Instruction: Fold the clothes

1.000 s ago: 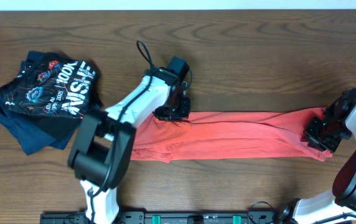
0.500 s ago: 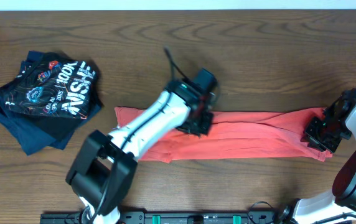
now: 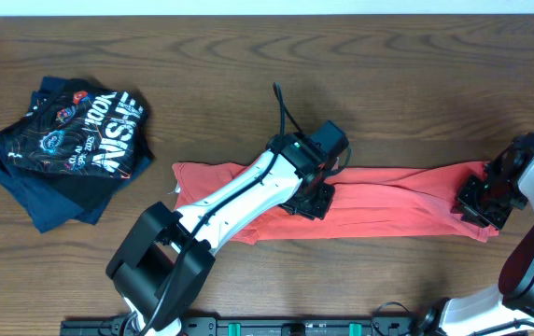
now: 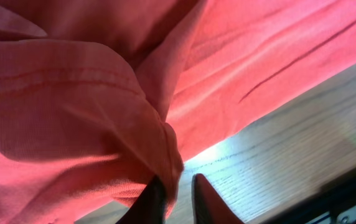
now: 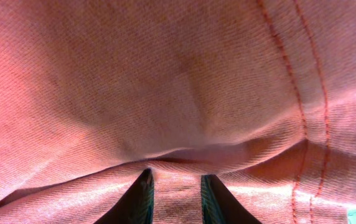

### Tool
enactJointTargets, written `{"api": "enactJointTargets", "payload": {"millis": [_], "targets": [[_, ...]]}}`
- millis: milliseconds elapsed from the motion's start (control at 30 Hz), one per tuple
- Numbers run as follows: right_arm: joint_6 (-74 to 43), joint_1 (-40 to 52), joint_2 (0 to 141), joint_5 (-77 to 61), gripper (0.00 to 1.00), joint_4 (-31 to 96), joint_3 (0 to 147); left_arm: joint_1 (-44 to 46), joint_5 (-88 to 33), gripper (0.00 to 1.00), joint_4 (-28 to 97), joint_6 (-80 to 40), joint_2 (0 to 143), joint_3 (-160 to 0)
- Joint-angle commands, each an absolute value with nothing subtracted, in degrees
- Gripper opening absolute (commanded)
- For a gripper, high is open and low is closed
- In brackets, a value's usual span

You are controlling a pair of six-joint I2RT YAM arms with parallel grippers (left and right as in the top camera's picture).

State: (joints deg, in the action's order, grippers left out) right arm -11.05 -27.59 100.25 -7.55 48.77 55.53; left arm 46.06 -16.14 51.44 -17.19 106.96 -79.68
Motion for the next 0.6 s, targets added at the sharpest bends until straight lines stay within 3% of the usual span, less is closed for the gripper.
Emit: {"api": "enactJointTargets", "payload": {"millis": [0, 333, 567], "targets": [[-11.05, -26.55, 99.66, -7.92, 0.24, 48.86, 55.16, 46.5, -16.49, 0.29, 52.42, -17.91, 106.96, -80.31], [-11.07, -26.55, 99.66, -7.88, 0.25, 48.8, 55.16, 42.22, -5.85, 0.32, 54.13, -17.69, 103.55, -80.38], [-11.07, -26.55, 99.66, -7.73, 0.25, 48.8, 55.16, 35.38, -5.3, 0.3, 52.36, -17.91, 101.03, -80.36]]}}
